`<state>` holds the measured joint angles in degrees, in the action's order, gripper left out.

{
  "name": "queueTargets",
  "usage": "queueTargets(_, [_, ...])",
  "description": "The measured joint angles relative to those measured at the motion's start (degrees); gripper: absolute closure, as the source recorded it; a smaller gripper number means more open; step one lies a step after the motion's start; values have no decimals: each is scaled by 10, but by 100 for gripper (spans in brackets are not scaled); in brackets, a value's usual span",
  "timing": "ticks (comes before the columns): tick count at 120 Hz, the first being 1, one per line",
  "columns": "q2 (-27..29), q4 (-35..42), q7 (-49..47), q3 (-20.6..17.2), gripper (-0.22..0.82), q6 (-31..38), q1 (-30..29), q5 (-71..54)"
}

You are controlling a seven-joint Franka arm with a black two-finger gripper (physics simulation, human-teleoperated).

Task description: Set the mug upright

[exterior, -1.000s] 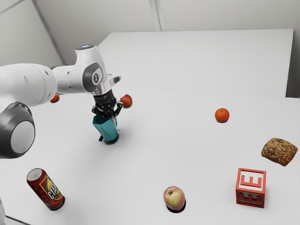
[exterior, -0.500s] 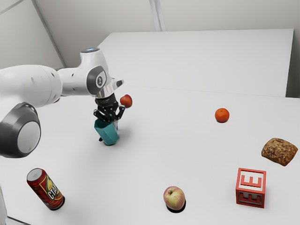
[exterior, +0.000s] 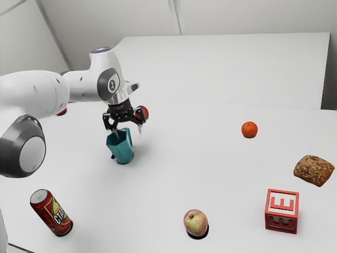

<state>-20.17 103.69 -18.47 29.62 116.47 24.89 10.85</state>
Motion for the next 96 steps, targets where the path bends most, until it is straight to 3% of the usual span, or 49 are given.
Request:
queueTargets(32, [16, -21, 3, 0, 2, -15, 4, -4])
queueTargets(76, [121, -59, 59, -3, 0, -92, -3, -79])
queueTargets(96, [161, -83, 99, -44, 0, -132, -34, -108])
